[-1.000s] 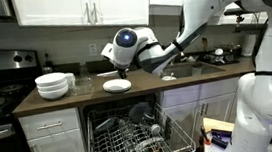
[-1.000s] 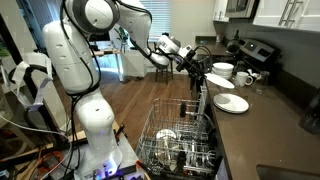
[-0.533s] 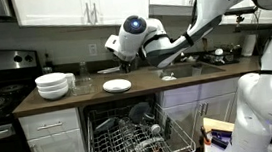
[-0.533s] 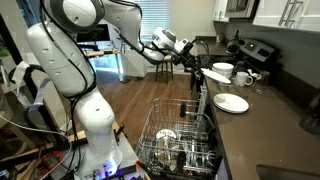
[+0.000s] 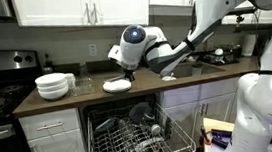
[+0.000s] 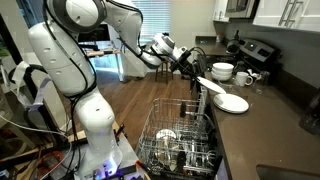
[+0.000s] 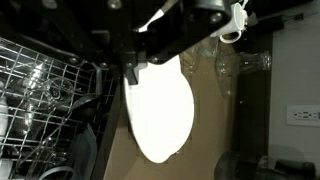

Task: Pick up one plate and put it into the dishwasher.

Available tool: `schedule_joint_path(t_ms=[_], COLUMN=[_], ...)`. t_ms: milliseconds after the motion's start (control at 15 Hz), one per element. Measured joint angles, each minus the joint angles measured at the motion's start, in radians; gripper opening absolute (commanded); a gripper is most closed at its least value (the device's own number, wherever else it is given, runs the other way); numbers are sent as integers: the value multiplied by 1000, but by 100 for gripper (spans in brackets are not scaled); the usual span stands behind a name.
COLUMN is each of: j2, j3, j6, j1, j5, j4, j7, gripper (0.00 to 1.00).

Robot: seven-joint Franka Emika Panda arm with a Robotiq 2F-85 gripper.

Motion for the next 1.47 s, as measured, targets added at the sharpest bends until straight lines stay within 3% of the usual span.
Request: schedule_joint_path(t_ms=[267, 867, 1200, 1467], j2=[-8, -67, -103, -64], j3=[10, 12, 13, 9], j6=[-13, -13, -20, -6], j1=[15, 84, 81, 81], j5=[63, 470, 473, 526], j4=[-24, -73, -82, -86], j7=[-15, -240, -241, -244], gripper=[4, 5, 4, 4])
